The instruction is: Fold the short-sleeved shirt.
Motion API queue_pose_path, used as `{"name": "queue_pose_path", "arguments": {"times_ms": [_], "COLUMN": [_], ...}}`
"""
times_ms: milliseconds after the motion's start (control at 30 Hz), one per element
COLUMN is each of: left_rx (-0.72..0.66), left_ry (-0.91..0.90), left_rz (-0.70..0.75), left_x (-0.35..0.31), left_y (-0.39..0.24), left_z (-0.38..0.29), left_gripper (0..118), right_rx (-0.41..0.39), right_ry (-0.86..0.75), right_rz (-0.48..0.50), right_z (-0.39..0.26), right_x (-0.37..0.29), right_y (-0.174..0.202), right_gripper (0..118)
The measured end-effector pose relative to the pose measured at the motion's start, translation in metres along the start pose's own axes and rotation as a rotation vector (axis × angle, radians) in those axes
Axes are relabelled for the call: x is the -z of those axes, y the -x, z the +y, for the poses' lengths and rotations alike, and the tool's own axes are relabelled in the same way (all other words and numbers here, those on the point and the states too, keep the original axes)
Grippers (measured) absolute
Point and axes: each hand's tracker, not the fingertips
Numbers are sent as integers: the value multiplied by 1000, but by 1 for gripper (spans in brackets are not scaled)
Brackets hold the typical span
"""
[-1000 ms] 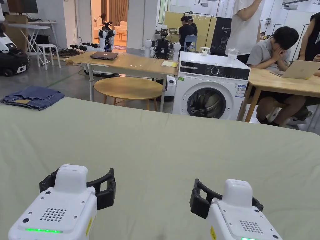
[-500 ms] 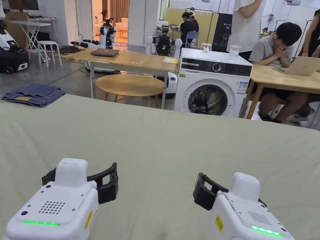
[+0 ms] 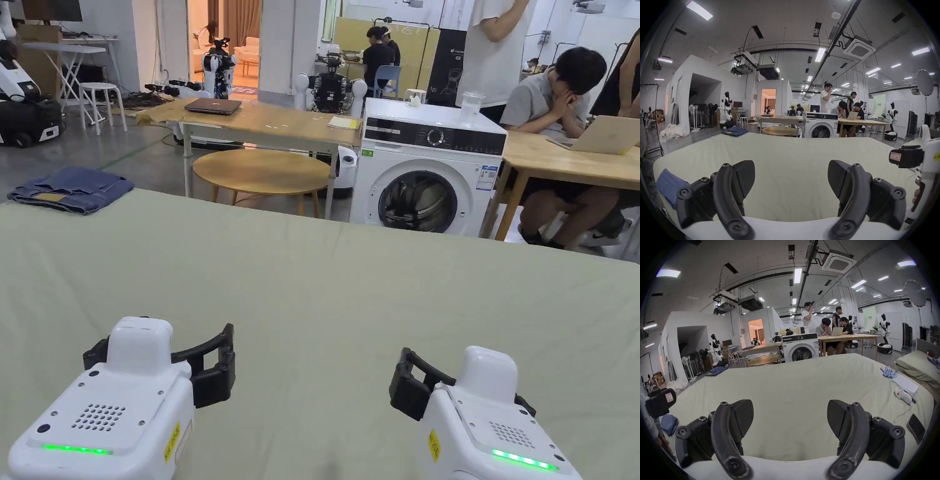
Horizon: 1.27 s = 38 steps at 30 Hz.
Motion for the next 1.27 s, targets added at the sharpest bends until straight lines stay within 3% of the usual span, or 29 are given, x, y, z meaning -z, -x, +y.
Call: {"name": "queue_pose_path", "arguments": {"times_ms": [400, 667, 767, 1167, 1267], "left_rx": [28, 57, 65, 65, 78], "left_ry": [32, 51, 57, 82, 77], "left_rz": [-7, -26, -26, -12, -9], "left_x": [-2, -1, -1, 0, 1], "left_y": [-5, -7, -7, -5, -5], "left_z": [-6, -8, -8, -8, -8], "left_gripper": [93, 93, 93, 93, 93], "right_rx": [23, -59, -28, -26, -48], "right_ry": [-10, -11, 33, -3, -17], "right_rz": [17, -71, 2, -6, -46], "right_z": [2, -2, -1, -1, -1], "right_x": [-4, -3, 1, -1, -1], "right_y": [-3, 3, -3, -4, -1], "right_gripper": [95, 95, 95, 95, 95]}}
